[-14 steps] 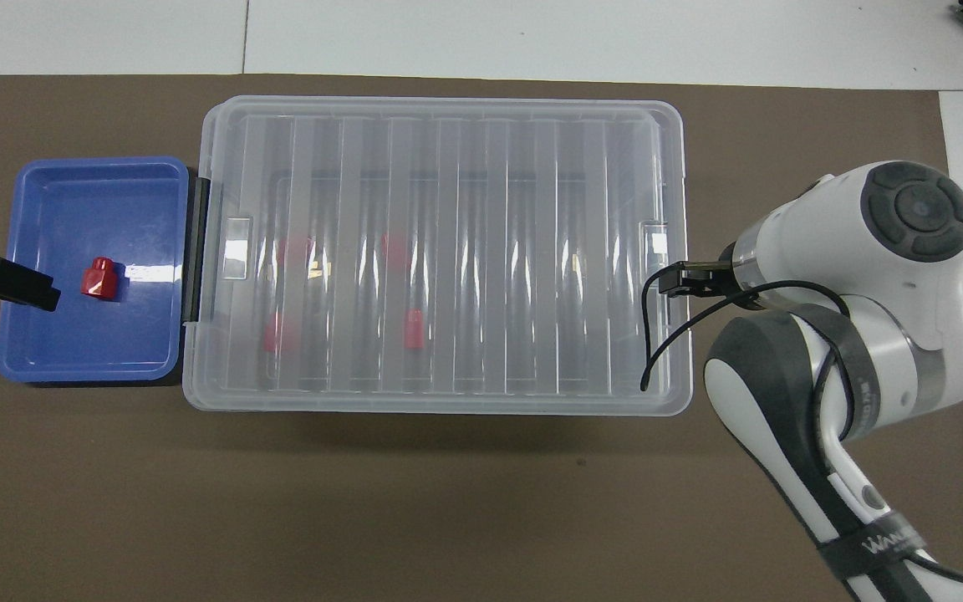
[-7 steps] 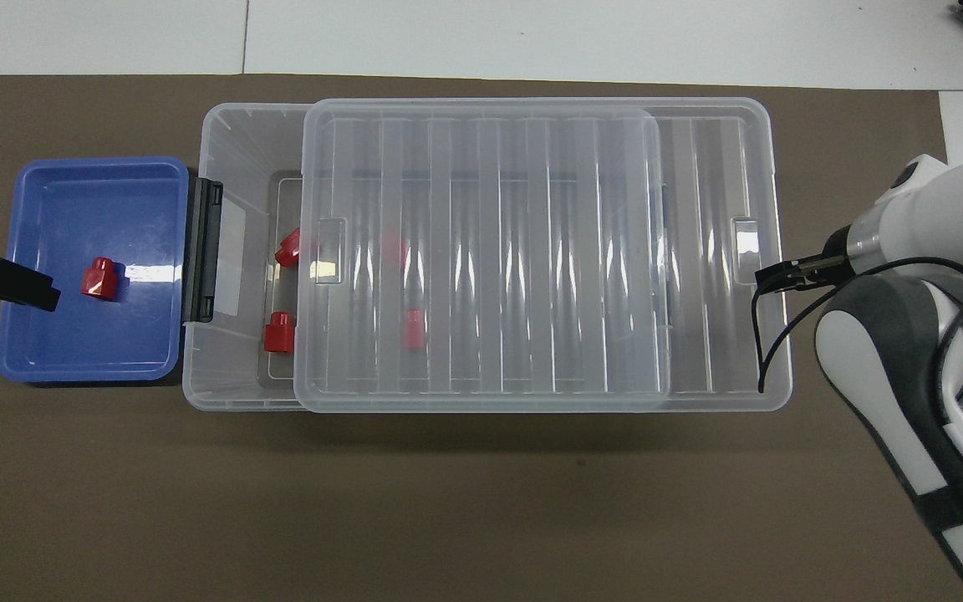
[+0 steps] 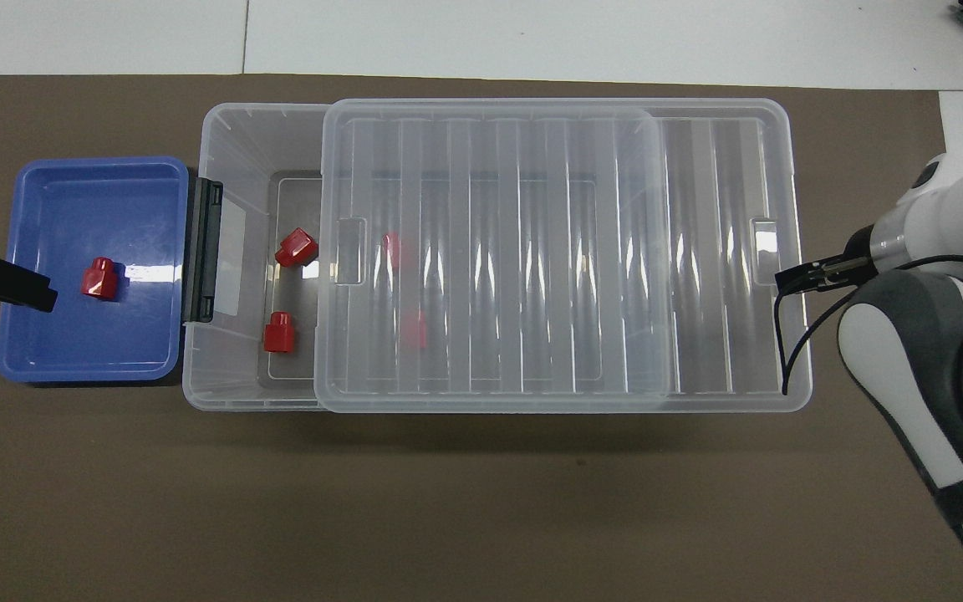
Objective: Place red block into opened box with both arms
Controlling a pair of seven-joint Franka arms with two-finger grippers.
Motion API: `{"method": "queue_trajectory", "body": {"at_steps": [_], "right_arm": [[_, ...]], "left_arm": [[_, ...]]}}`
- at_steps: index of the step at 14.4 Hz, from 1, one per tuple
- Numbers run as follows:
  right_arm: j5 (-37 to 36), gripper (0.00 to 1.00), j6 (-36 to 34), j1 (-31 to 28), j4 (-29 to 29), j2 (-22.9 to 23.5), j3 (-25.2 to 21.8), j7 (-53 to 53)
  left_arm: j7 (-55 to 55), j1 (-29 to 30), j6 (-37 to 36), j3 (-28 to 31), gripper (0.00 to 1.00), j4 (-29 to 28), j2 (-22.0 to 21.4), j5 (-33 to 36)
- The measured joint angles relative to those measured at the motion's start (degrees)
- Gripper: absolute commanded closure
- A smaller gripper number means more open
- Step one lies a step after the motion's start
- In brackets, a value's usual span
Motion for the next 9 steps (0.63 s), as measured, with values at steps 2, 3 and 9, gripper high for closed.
{"method": "queue_trajectory", "body": {"at_steps": [2, 3, 9], "right_arm": [[0.0, 0.06, 0.0, -1.3, 0.0, 0.0, 0.0, -3.1], [-0.1, 0.06, 0.0, -1.8, 0.0, 0.0, 0.0, -4.1], [-0.3, 0.05, -0.1, -2.0, 0.2, -0.1, 0.1, -4.5]], "left_arm": [[0.0, 0.0, 4.9, 0.0, 0.00, -2.5, 1.3, 0.0], [0.0, 0.0, 7.5, 0.0, 0.00, -3.3, 2.6, 0.0], [0.1, 4.8, 27.4, 0.1, 0.00, -14.0, 9.3, 0.2]]}}
